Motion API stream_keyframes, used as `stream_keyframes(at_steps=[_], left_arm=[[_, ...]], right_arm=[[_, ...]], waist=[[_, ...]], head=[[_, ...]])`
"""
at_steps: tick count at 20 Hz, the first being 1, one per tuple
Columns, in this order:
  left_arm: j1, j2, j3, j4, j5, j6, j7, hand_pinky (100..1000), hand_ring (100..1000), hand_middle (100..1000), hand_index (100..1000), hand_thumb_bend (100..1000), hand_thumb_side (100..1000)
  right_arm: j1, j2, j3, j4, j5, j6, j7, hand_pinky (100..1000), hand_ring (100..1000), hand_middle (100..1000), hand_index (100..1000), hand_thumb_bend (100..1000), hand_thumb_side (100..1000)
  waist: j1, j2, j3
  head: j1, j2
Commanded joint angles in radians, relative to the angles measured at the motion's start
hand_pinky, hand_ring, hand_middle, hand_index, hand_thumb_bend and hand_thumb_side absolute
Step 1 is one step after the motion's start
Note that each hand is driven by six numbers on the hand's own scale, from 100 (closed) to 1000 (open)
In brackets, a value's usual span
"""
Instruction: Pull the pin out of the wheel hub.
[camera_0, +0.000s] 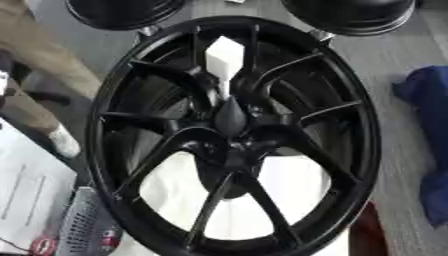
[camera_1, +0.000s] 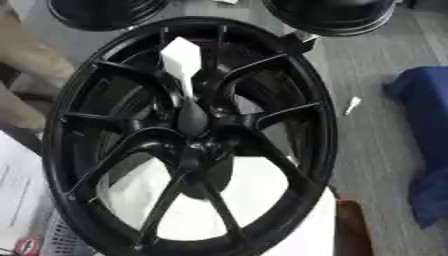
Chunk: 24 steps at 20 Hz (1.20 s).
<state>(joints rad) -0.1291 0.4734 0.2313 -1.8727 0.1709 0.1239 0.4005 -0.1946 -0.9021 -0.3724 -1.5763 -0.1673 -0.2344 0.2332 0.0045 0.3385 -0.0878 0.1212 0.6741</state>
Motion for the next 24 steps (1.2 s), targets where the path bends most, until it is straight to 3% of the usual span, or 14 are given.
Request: stream_keyframes(at_steps=[1, 4, 6, 8, 10, 17, 24], left_arm=[[-0.006, 0.019, 0.008, -0.020, 0.000, -0.001, -0.002, 671, 724, 553, 703, 514, 551], [-0.005, 0.019, 0.009, -0.020, 0.000, -0.002, -0.002, 671, 724, 553, 703, 513, 551], [-0.005, 0.019, 0.009, -0.020, 0.000, -0.002, -0.003, 671, 724, 553, 703, 514, 552], [-0.006, 0.018, 0.008, -0.019, 0.000, -0.001, -0.004, 671, 724, 553, 703, 512, 553], [-0.008, 0.019, 0.006, -0.020, 0.000, -0.001, -0.005, 671, 723, 553, 703, 511, 552], [-0.041, 0.023, -0.011, -0.032, 0.002, -0.003, -0.021, 671, 724, 554, 703, 508, 548], [-0.078, 0.019, -0.027, -0.054, 0.002, -0.006, -0.031, 667, 723, 554, 703, 507, 543]], right_arm=[[-0.014, -0.030, -0.008, -0.042, -0.002, 0.017, -0.011, 874, 829, 848, 919, 100, 130], [-0.018, -0.028, -0.009, -0.032, 0.041, 0.054, -0.020, 880, 837, 846, 924, 100, 100], [-0.021, -0.021, -0.005, -0.033, 0.024, 0.062, -0.040, 860, 788, 783, 884, 100, 408], [-0.024, -0.017, 0.004, -0.040, -0.027, 0.059, -0.057, 848, 745, 733, 857, 100, 491], [-0.028, -0.013, 0.018, -0.055, -0.087, 0.051, -0.060, 838, 709, 681, 829, 100, 530], [-0.080, 0.035, 0.074, -0.120, -0.264, 0.046, 0.002, 837, 674, 641, 807, 100, 622], [-0.110, 0.117, 0.102, -0.172, -0.341, 0.069, 0.051, 830, 656, 625, 798, 100, 712]], waist=[[-0.001, -0.019, 0.000], [-0.001, -0.019, 0.000], [-0.001, -0.018, -0.001], [0.000, -0.017, -0.001], [0.001, -0.017, 0.000], [0.010, -0.019, 0.009], [0.018, -0.013, 0.018]], head=[[-0.003, -0.015], [-0.002, -0.014], [-0.003, -0.013], [-0.004, -0.014], [-0.006, -0.015], [-0.020, -0.021], [-0.040, -0.027]])
